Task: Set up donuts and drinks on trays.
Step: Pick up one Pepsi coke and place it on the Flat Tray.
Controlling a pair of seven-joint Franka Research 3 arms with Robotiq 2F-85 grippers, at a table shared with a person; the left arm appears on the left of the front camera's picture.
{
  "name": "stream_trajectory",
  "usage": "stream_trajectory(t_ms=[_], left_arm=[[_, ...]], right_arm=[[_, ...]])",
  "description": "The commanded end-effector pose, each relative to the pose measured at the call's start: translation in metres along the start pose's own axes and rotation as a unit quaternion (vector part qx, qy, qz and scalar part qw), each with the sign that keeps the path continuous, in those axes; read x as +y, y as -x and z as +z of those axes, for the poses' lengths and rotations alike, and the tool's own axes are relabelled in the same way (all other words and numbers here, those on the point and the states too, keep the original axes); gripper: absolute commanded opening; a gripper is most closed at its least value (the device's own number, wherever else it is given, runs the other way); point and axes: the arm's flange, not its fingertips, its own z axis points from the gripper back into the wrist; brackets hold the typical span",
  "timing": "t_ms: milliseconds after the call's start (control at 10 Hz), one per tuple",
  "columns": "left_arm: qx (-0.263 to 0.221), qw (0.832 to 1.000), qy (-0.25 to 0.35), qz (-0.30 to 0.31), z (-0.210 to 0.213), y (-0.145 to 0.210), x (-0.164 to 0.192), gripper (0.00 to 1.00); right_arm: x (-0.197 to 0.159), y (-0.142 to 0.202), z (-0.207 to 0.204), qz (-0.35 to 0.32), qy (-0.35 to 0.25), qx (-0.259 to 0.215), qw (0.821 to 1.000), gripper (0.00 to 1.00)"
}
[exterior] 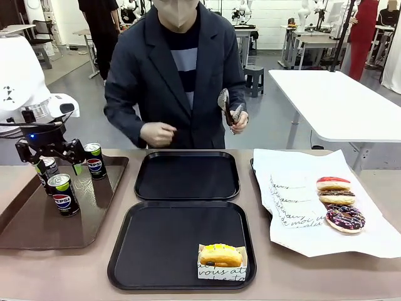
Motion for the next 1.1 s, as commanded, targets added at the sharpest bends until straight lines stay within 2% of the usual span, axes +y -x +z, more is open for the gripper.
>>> stream_trajectory(t_ms=[0,1000], left_arm=[[-0.010,0.999,0.025,0.020,-0.015,0.003,0.005,1.00],[-0.004,0.999,-0.022,0.039,-0.055,0.010,-0.001,1.00]], right_arm=[[-0.001,-0.002,0.000,0.010,-0.011,-0.009,1.000,1.00],[-0.001,-0.002,0.000,0.010,-0.011,-0.009,1.000,1.00]])
